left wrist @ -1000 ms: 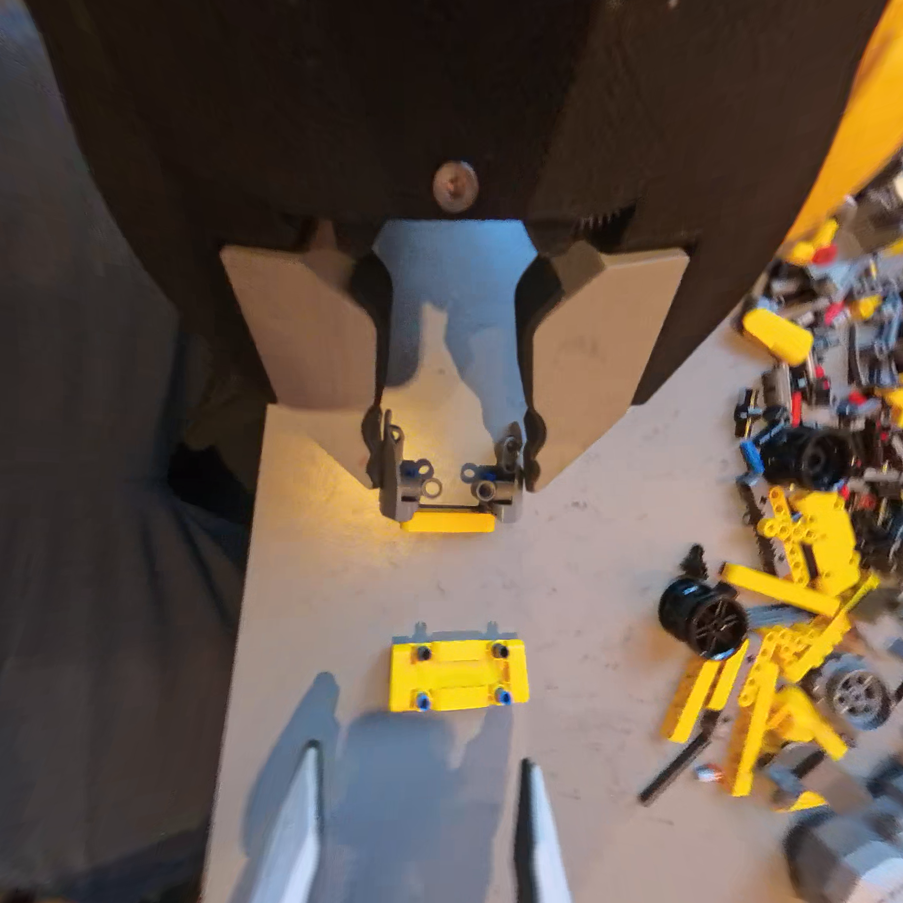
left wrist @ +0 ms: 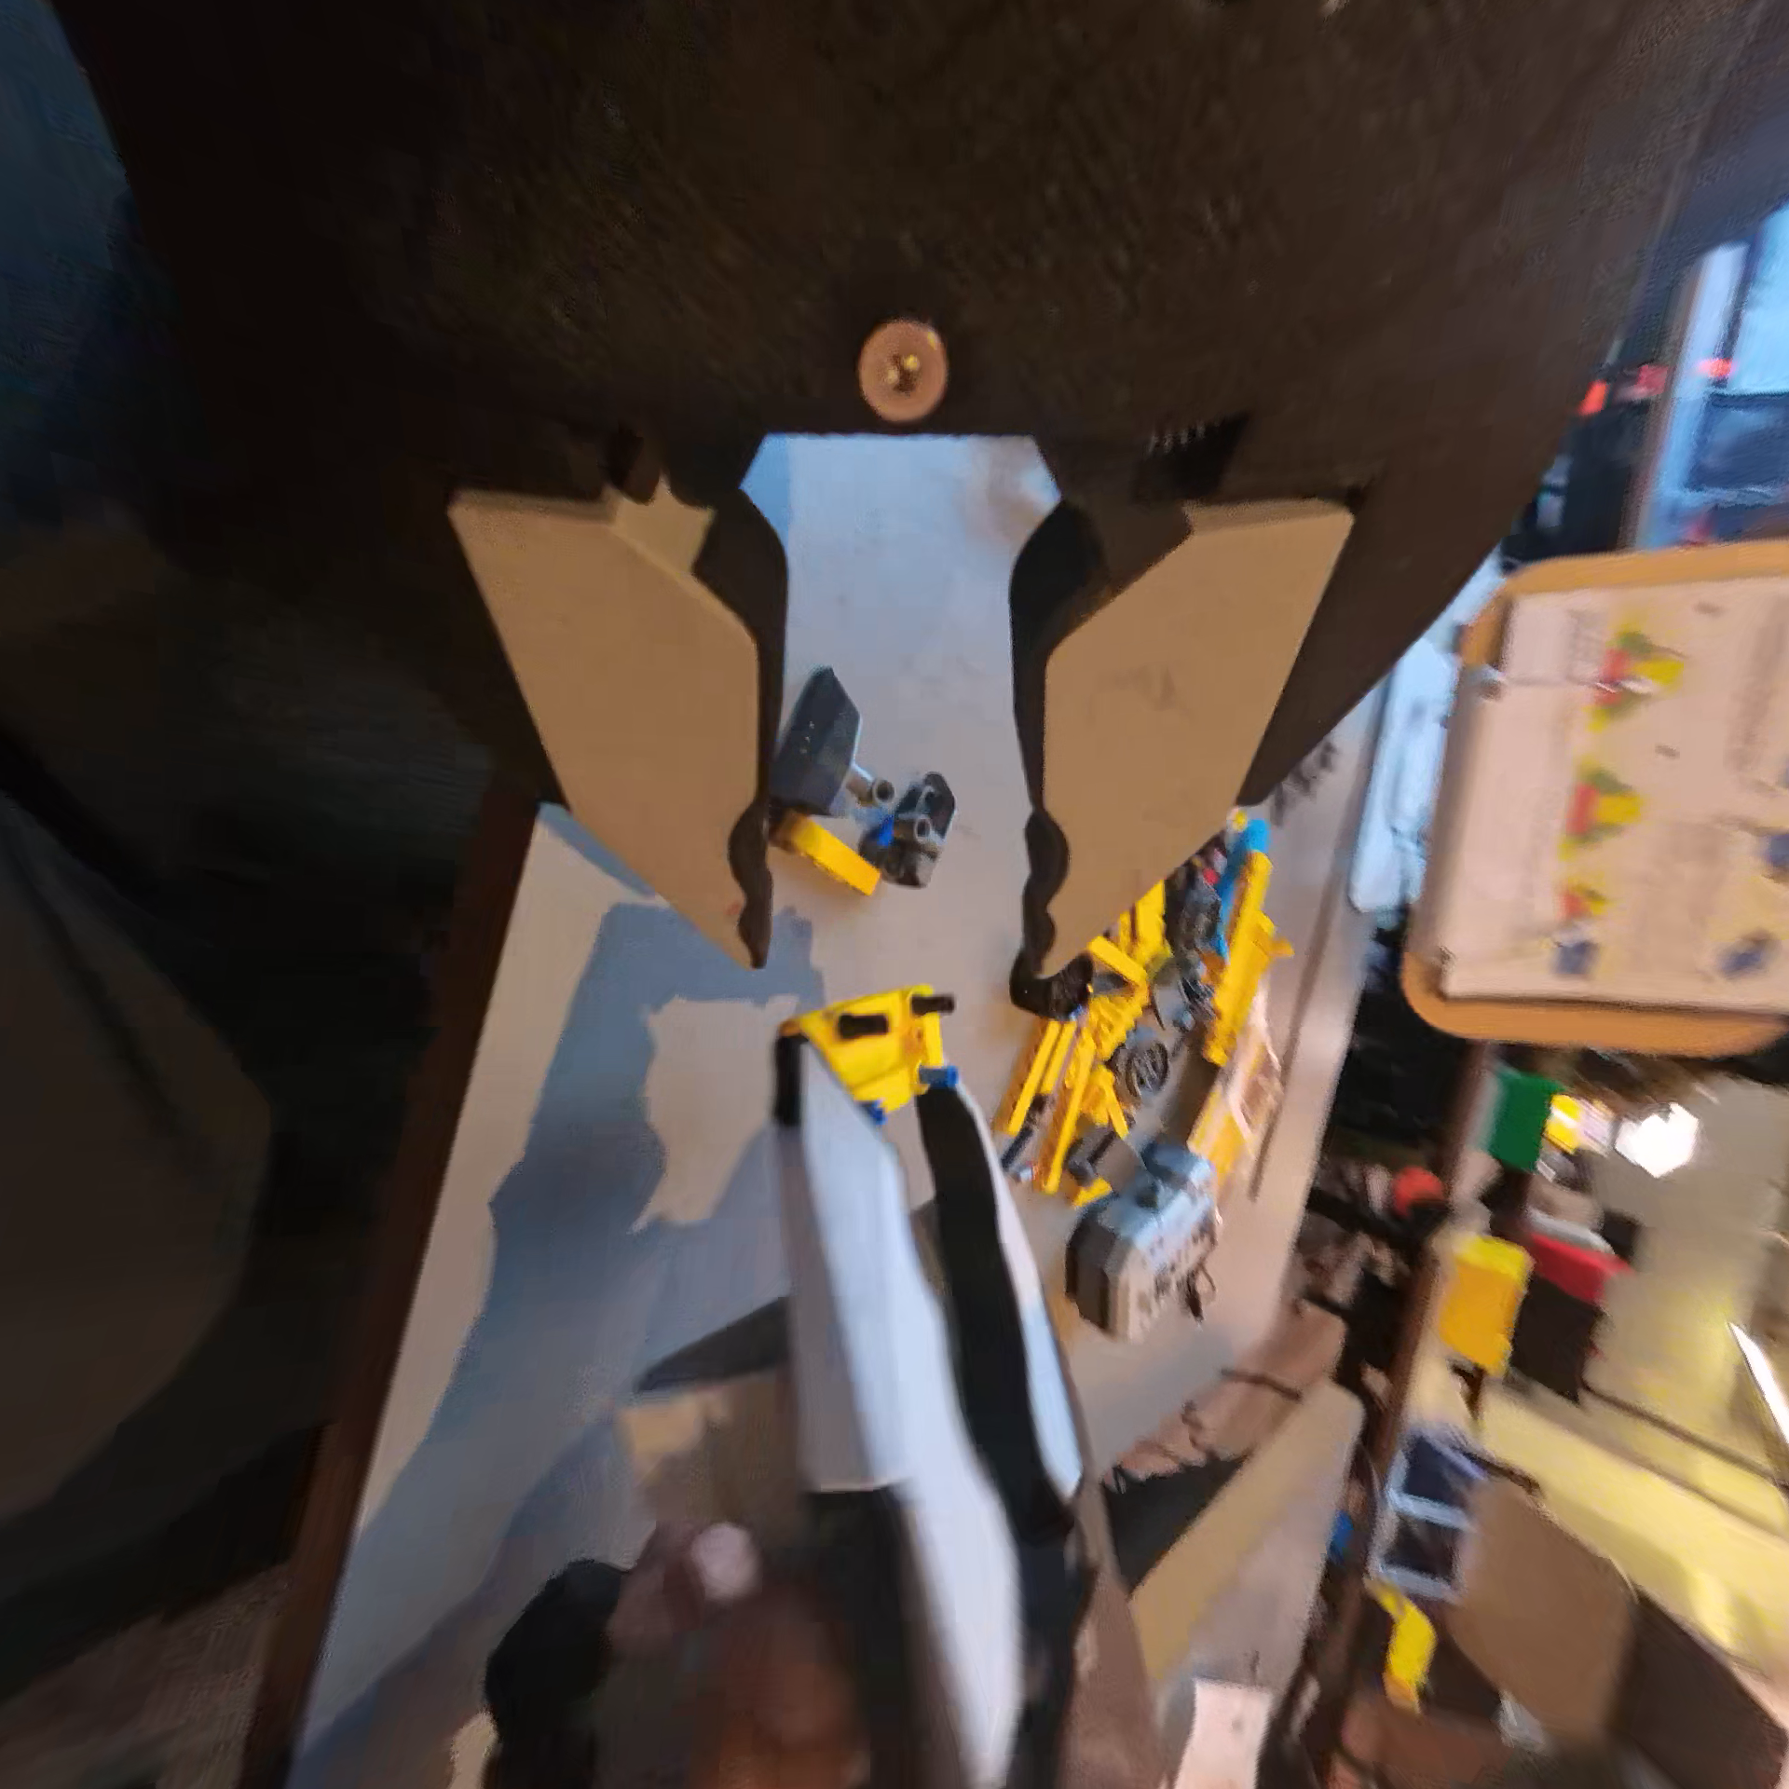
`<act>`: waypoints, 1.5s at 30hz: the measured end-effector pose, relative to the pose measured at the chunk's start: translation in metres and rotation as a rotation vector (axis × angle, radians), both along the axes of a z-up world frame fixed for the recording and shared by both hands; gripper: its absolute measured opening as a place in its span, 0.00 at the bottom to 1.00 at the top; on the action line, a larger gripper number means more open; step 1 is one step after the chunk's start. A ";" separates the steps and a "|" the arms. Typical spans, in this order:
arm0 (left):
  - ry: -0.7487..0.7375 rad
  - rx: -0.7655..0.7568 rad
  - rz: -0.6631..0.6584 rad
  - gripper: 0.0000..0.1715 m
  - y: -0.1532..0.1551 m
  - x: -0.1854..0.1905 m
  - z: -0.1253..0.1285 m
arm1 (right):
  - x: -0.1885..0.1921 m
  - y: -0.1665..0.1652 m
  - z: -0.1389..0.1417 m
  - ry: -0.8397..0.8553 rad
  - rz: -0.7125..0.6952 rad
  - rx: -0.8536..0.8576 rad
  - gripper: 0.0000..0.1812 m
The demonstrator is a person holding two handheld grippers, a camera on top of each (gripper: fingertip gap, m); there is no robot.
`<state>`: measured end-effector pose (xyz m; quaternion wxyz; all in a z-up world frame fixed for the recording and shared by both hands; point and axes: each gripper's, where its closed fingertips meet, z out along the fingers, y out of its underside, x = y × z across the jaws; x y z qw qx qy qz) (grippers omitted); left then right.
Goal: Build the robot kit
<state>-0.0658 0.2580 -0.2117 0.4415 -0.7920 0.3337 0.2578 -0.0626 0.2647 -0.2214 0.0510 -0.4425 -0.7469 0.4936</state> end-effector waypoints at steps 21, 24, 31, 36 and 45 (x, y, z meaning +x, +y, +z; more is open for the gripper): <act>-0.357 0.423 0.238 0.04 0.001 -0.032 0.030 | -0.012 0.010 0.028 -0.077 -0.114 -0.429 0.31; -0.822 0.494 0.236 0.04 -0.002 -0.038 0.045 | -0.018 0.008 0.037 0.032 -0.129 -0.405 0.31; -1.070 0.576 0.313 0.03 -0.012 -0.057 0.037 | -0.031 0.002 0.032 0.119 -0.240 -0.208 0.38; -0.839 0.607 0.233 0.03 -0.008 -0.032 0.041 | -0.036 -0.013 0.032 0.081 -0.270 -0.308 0.40; -0.701 0.594 0.209 0.04 -0.007 -0.023 0.030 | -0.037 -0.022 0.037 0.058 -0.252 -0.457 0.37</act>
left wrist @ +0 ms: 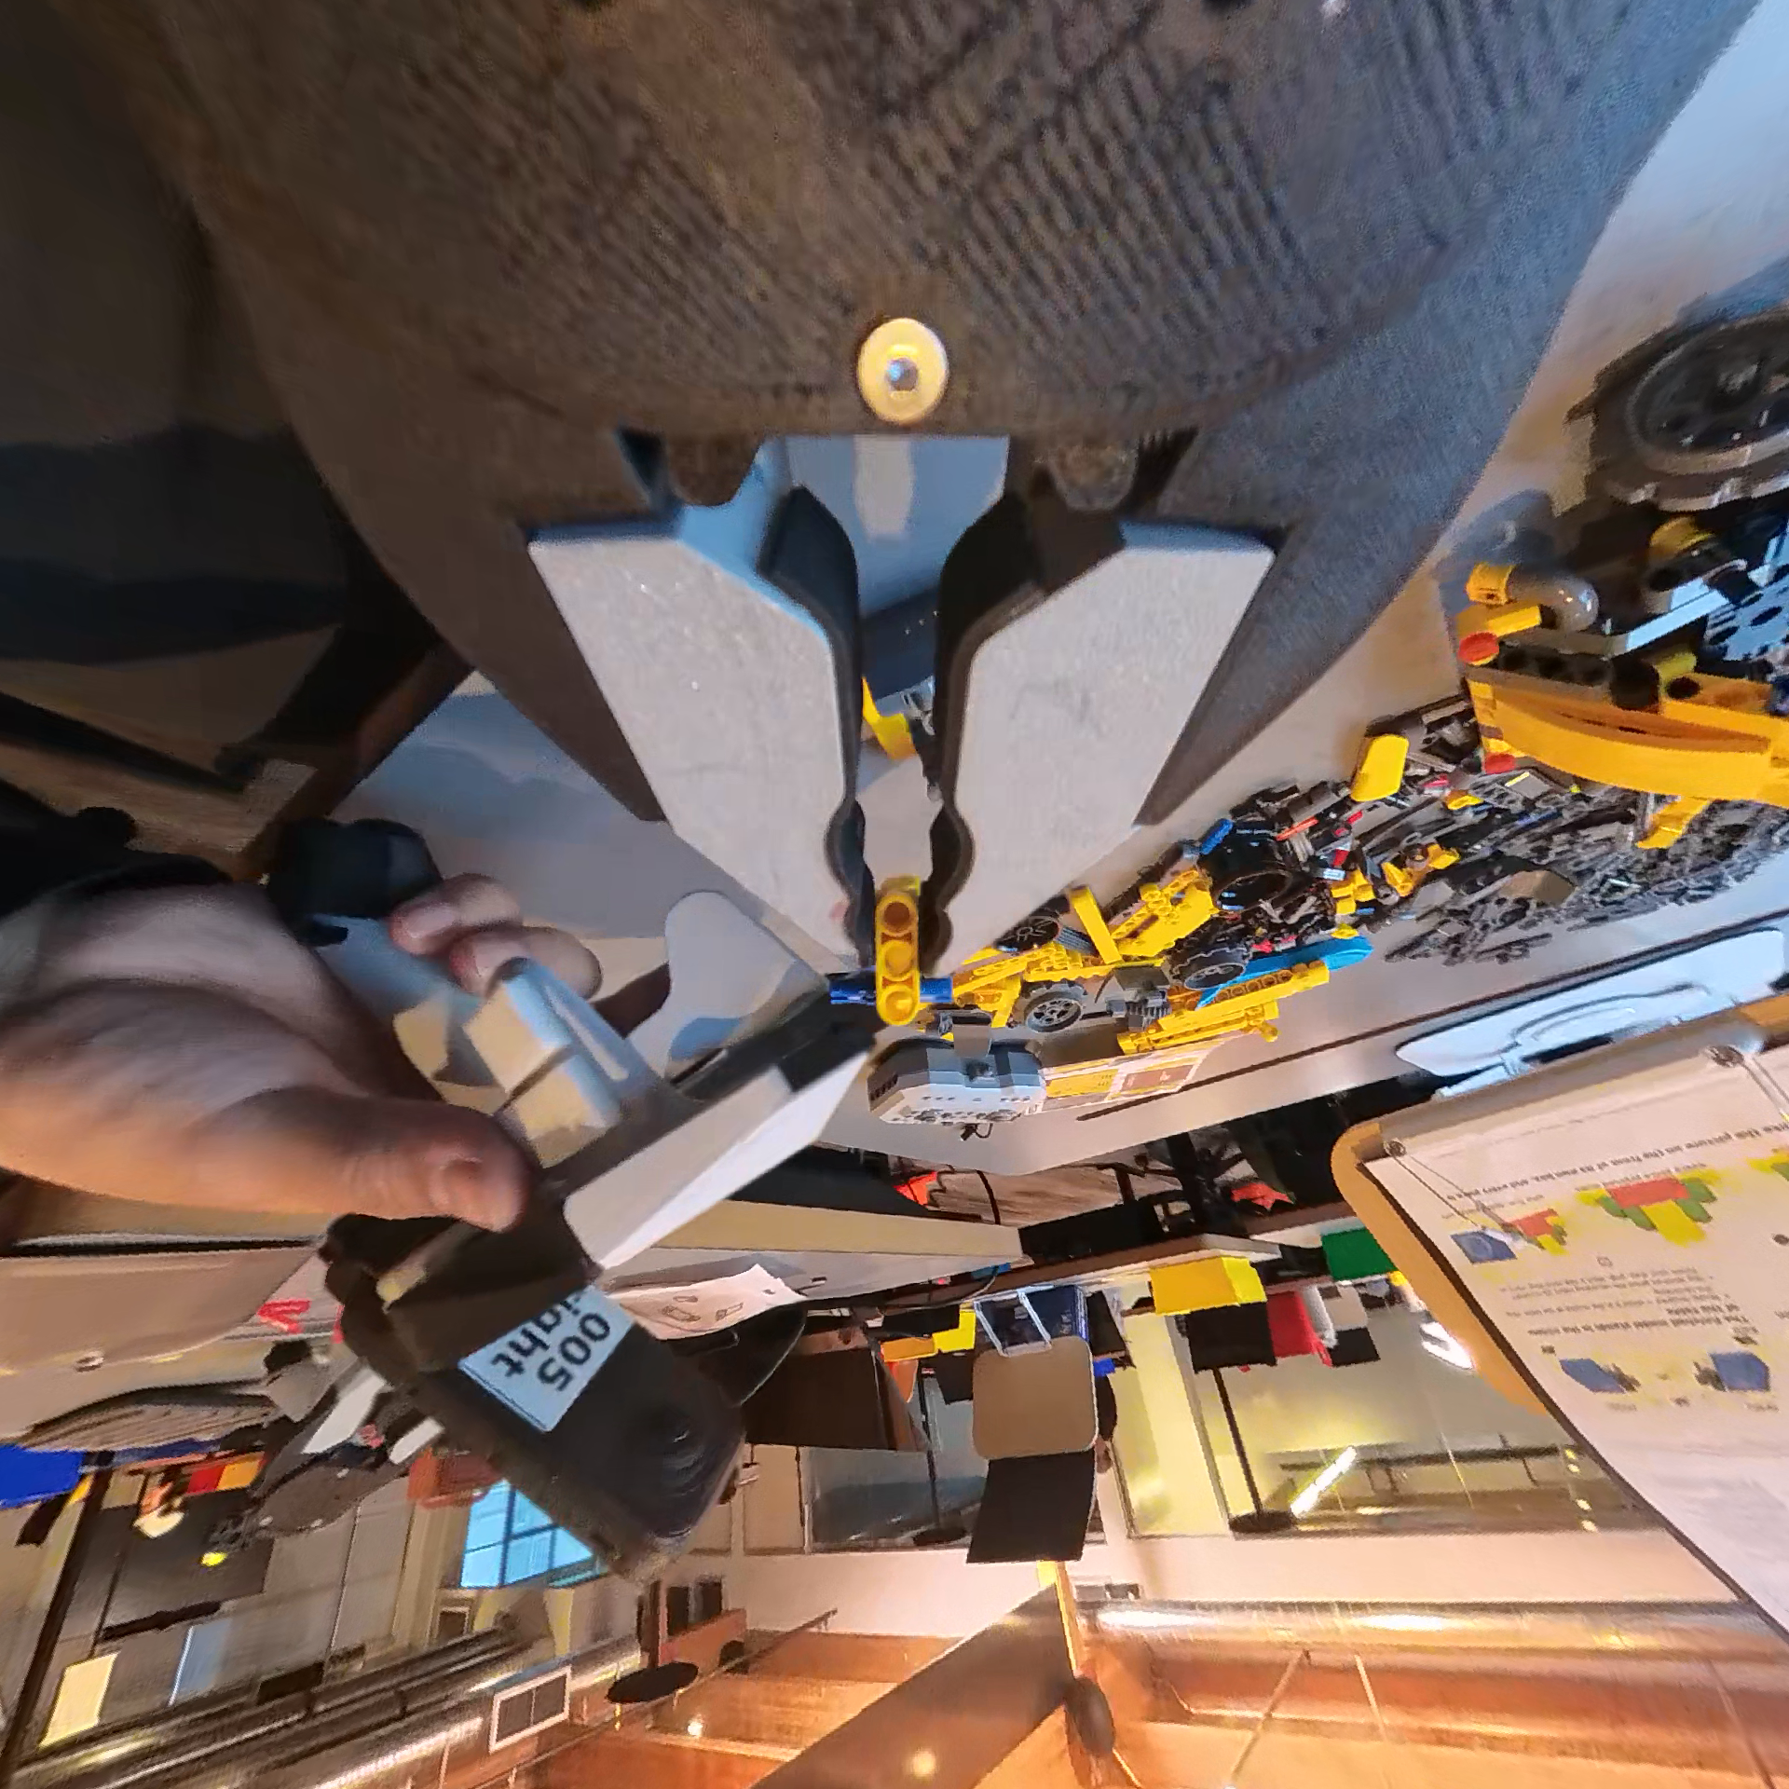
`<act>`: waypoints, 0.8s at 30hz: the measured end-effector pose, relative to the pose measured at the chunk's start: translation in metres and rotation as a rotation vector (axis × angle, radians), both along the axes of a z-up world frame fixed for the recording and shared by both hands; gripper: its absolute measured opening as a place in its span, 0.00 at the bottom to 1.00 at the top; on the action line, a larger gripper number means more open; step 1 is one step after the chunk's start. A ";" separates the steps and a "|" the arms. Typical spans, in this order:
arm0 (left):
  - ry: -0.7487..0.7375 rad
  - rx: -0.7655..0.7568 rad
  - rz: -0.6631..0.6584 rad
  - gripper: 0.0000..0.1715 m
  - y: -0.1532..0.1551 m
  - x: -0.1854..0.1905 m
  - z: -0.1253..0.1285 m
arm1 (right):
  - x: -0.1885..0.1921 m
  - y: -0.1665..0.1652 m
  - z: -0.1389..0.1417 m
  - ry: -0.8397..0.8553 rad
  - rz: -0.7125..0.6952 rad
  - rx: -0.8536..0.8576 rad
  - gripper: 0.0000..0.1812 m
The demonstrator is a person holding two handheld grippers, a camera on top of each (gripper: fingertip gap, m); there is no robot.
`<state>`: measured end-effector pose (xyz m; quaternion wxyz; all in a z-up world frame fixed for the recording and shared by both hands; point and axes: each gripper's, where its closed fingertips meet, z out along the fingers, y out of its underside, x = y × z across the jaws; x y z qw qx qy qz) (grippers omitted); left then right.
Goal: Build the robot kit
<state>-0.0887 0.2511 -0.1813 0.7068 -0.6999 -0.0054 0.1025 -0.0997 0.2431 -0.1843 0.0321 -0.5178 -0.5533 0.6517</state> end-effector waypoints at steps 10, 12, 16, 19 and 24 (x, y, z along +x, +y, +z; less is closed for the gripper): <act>0.148 -0.012 0.005 0.04 -0.005 -0.001 0.000 | -0.008 -0.007 -0.002 0.077 0.024 -0.034 0.33; 0.139 -0.011 0.006 0.04 -0.006 -0.003 0.000 | -0.010 -0.008 -0.001 0.092 0.024 -0.028 0.33; 0.152 0.013 0.023 0.04 -0.009 -0.003 0.001 | -0.012 -0.011 0.000 0.125 0.038 0.008 0.33; 0.144 0.011 0.019 0.04 -0.009 -0.004 0.000 | -0.012 -0.011 -0.001 0.129 0.048 0.062 0.33; 0.160 -0.010 0.020 0.04 -0.007 -0.003 -0.003 | -0.012 -0.009 -0.002 0.177 0.042 0.160 0.33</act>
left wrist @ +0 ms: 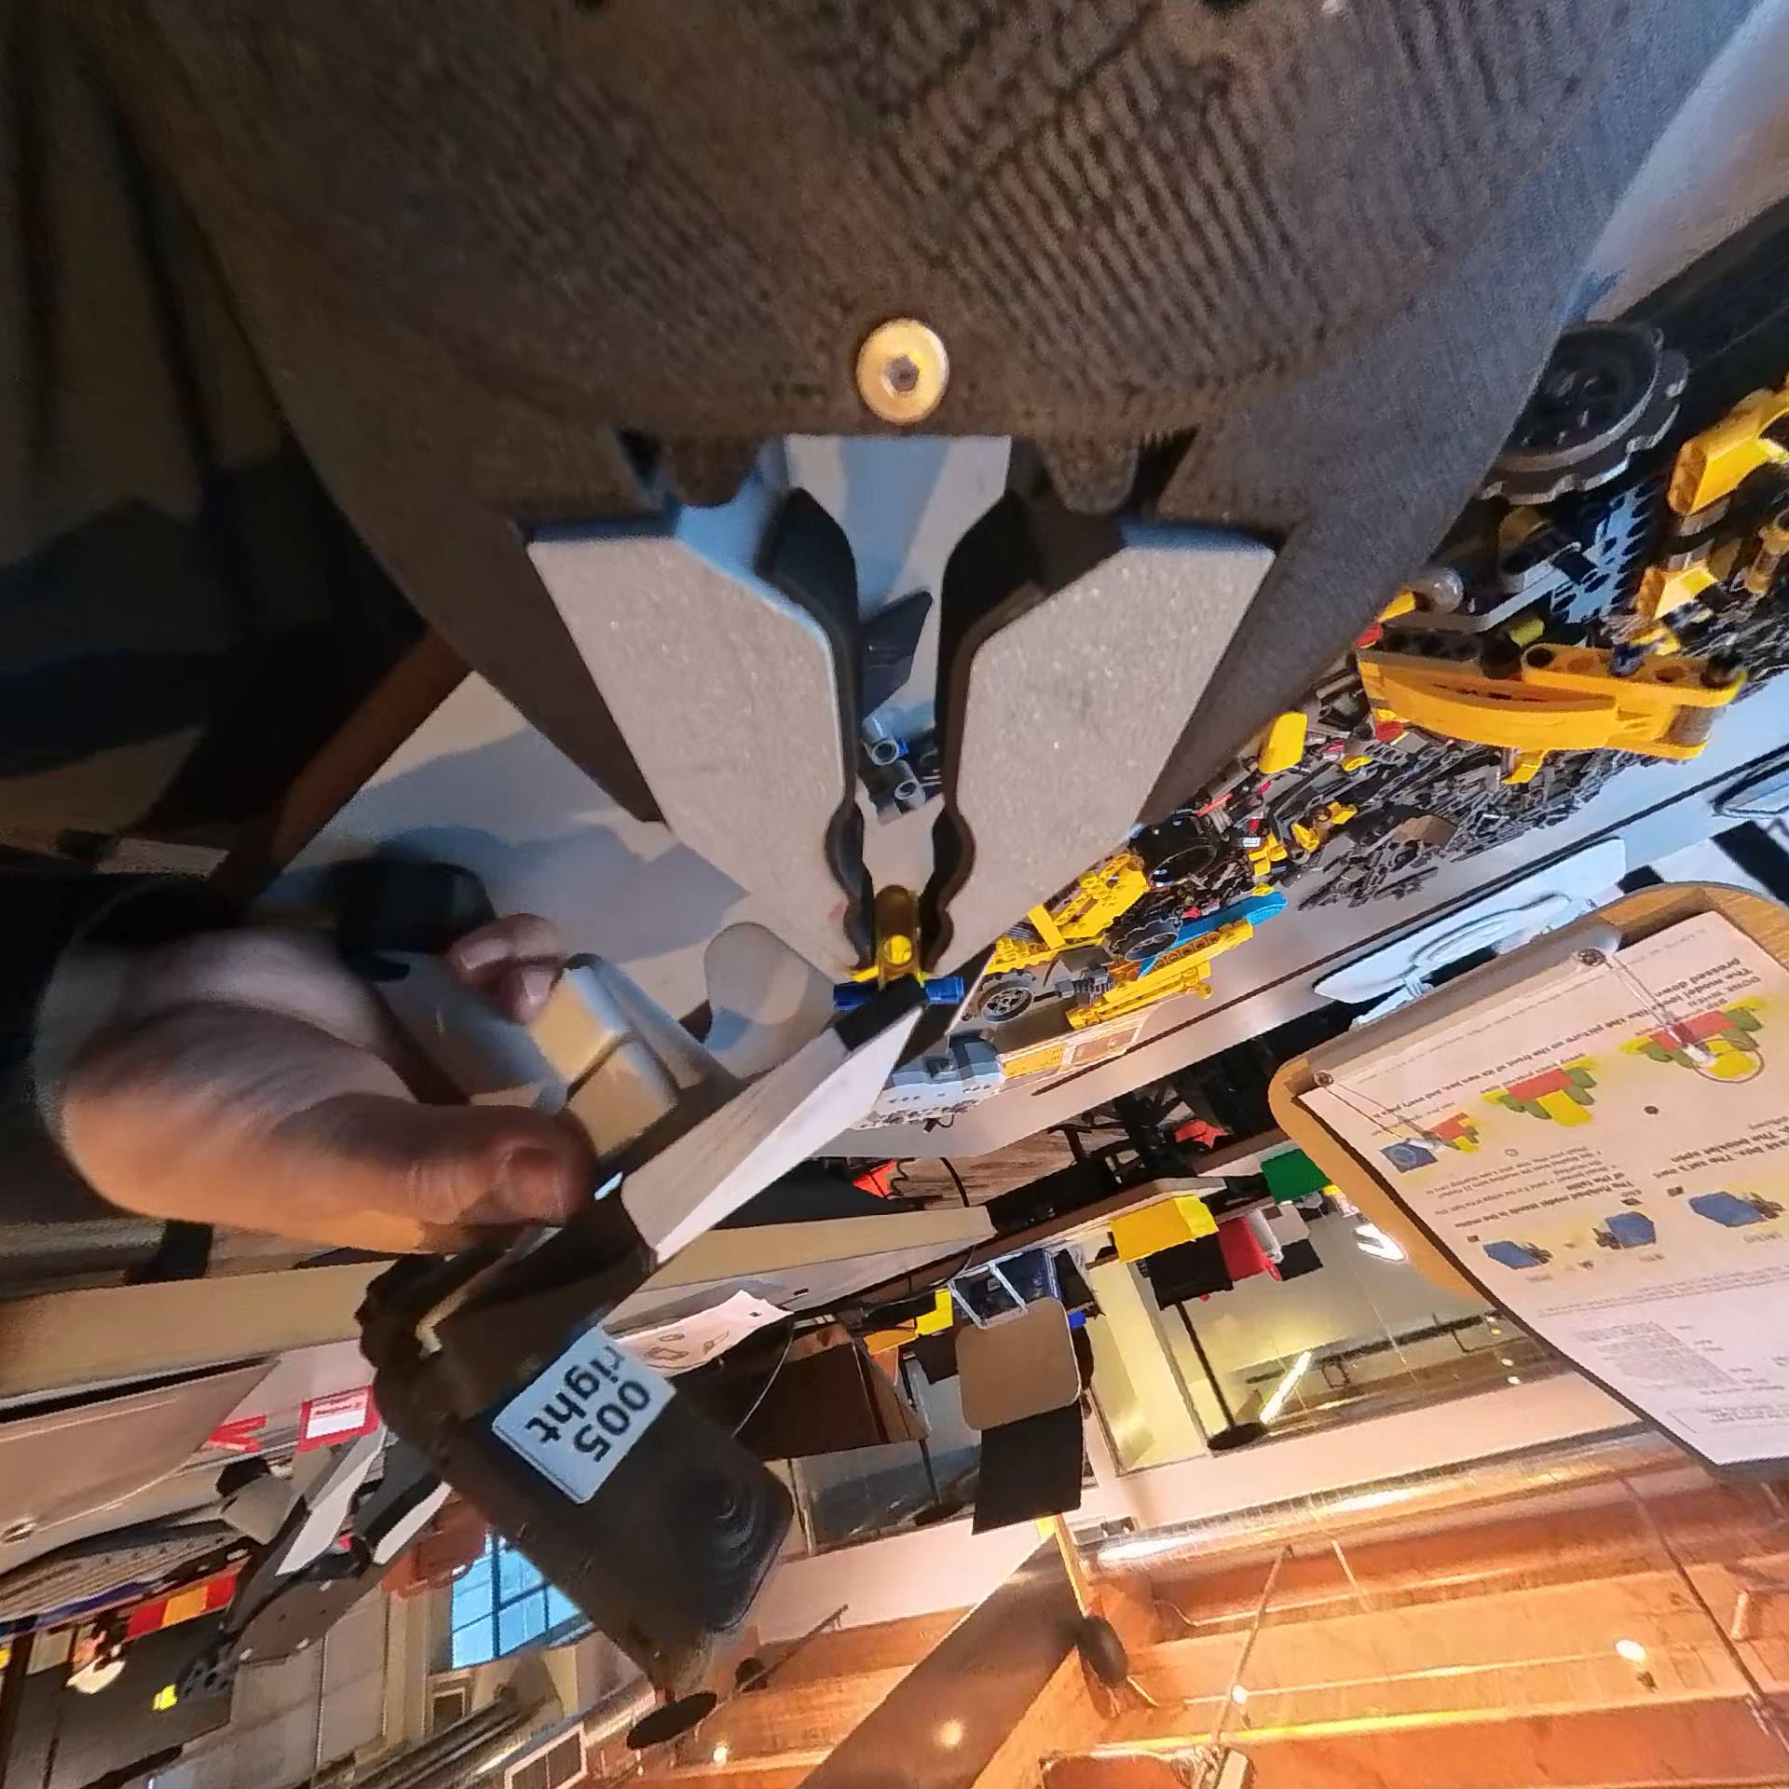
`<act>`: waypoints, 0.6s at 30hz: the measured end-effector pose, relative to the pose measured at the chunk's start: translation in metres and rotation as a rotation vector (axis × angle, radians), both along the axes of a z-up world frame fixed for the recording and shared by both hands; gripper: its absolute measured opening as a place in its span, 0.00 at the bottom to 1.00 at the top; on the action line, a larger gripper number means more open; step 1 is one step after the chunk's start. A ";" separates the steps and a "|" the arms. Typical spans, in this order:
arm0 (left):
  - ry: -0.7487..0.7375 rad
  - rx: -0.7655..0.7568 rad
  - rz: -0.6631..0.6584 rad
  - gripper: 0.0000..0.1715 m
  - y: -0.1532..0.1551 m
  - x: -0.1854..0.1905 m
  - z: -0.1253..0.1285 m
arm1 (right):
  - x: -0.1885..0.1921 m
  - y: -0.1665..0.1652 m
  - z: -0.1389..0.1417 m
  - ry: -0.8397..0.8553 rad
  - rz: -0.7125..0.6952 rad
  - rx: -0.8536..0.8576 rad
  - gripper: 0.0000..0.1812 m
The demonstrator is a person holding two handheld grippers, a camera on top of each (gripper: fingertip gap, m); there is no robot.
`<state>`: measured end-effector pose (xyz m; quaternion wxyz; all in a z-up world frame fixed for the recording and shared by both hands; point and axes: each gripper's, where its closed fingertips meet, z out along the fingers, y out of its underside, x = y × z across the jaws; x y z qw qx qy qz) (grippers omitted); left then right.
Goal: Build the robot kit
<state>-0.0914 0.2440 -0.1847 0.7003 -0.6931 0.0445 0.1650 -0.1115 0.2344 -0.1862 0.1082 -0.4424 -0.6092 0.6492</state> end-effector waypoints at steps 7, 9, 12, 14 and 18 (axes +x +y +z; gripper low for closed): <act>0.027 0.056 0.012 0.08 -0.002 0.006 0.004 | 0.007 0.016 0.013 0.110 -0.015 -0.009 0.33; -0.009 0.034 0.002 0.11 -0.001 0.006 0.003 | 0.010 0.027 0.020 0.153 -0.037 -0.045 0.33; -0.081 0.013 -0.022 0.16 -0.001 0.004 0.003 | 0.009 0.044 0.025 0.165 -0.073 -0.107 0.33; -0.105 0.012 -0.028 0.18 -0.004 0.001 0.008 | 0.007 0.052 0.024 0.164 -0.101 -0.096 0.33; -0.140 0.028 -0.021 0.17 -0.008 -0.008 0.009 | 0.007 0.049 0.022 0.156 -0.092 -0.082 0.33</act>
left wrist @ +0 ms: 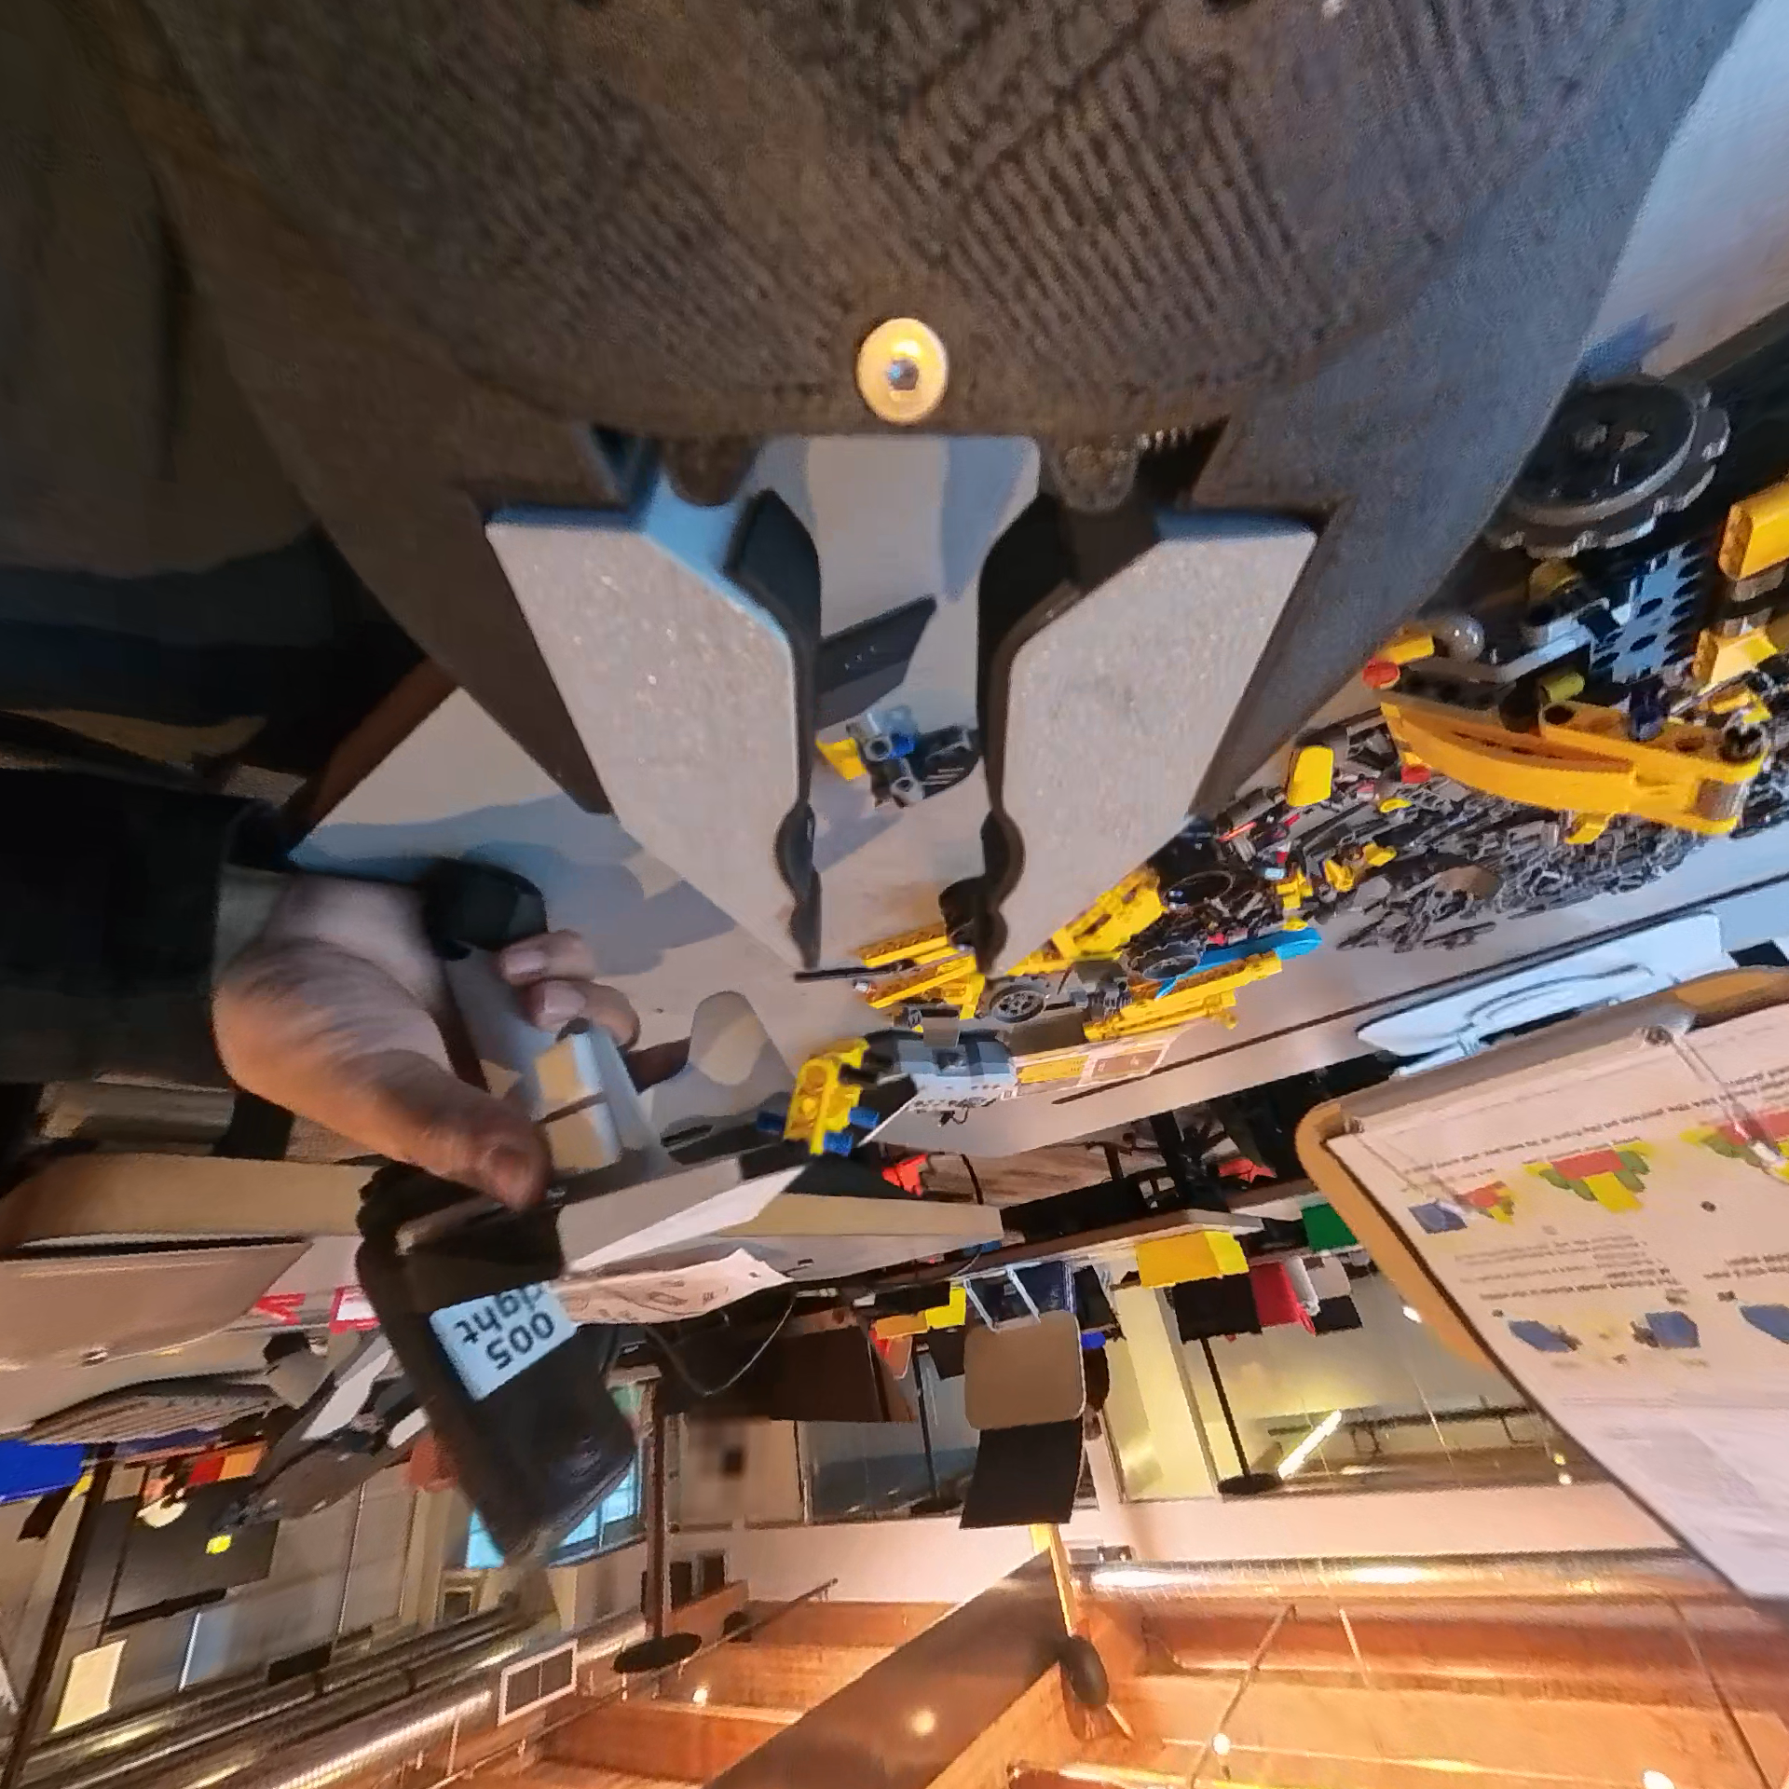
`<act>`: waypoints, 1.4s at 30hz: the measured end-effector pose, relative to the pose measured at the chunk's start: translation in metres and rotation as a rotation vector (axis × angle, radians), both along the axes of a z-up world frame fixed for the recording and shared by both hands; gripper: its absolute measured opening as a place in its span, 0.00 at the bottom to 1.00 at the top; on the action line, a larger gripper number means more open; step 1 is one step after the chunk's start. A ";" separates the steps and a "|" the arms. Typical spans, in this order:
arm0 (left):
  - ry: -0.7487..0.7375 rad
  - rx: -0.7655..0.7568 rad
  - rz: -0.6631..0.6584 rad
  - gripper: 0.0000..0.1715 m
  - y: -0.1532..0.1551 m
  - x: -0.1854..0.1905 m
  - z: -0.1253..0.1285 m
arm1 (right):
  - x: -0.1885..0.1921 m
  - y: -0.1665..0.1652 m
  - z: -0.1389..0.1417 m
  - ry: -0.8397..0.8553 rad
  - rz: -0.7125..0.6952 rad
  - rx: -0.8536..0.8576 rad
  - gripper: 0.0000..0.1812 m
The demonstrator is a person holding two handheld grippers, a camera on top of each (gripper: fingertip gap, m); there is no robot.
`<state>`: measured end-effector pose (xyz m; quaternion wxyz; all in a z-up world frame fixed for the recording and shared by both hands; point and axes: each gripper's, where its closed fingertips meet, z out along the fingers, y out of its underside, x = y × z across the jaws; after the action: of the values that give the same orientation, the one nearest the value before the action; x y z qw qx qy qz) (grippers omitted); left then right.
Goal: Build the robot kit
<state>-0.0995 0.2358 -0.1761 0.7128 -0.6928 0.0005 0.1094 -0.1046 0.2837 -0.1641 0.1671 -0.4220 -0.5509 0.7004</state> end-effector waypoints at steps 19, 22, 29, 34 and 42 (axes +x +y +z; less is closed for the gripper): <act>0.046 -0.223 -0.127 0.21 0.001 -0.004 -0.029 | -0.004 -0.019 -0.009 -0.019 0.018 0.116 0.33; 0.120 -0.230 -0.119 0.22 0.003 0.004 -0.027 | -0.001 -0.016 -0.002 -0.054 0.115 -0.097 0.33; 0.250 -0.218 -0.032 0.20 0.009 0.010 -0.011 | 0.007 -0.036 0.001 -0.117 0.339 -0.263 0.33; 0.164 -0.223 -0.011 0.19 -0.006 0.005 -0.025 | 0.015 -0.051 0.005 -0.058 0.394 -0.174 0.33; 0.074 -0.307 -0.013 0.20 -0.036 -0.002 -0.053 | 0.012 -0.052 0.008 0.033 0.336 -0.071 0.33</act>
<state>-0.1016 0.1997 -0.2291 0.5987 -0.7891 0.0481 0.1286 -0.0924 0.2317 -0.1558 0.0418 -0.3181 -0.5857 0.7443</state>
